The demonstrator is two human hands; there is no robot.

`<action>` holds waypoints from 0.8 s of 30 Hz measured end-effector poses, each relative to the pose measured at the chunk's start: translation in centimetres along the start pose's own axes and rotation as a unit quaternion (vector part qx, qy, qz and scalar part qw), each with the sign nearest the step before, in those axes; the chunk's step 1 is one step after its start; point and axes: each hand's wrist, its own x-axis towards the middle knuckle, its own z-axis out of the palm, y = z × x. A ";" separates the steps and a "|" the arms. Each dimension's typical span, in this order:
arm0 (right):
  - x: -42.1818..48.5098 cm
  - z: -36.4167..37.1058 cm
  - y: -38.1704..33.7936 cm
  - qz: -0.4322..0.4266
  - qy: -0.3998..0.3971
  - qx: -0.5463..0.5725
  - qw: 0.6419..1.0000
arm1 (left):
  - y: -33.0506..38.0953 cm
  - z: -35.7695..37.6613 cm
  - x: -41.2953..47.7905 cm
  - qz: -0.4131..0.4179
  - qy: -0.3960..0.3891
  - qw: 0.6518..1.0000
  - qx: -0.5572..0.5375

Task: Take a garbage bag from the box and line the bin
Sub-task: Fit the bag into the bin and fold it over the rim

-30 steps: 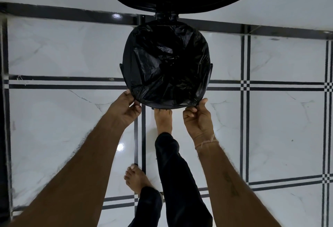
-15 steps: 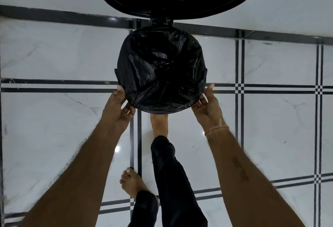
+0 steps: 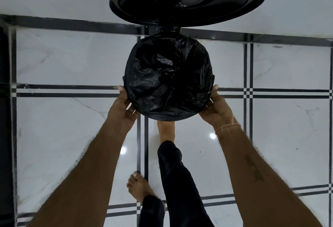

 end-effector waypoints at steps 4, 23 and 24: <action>1.3 0.9 -0.4 0.004 0.039 -0.016 0.999 | 0.9 0.5 1.2 0.006 0.056 0.997 0.046; -2.1 7.1 -7.0 -0.089 -0.013 -0.241 0.966 | 6.5 4.4 4.3 0.070 0.059 0.967 0.239; -5.5 7.8 -7.0 -0.113 -0.059 -0.231 0.965 | 6.7 4.4 4.3 0.070 0.049 0.966 0.244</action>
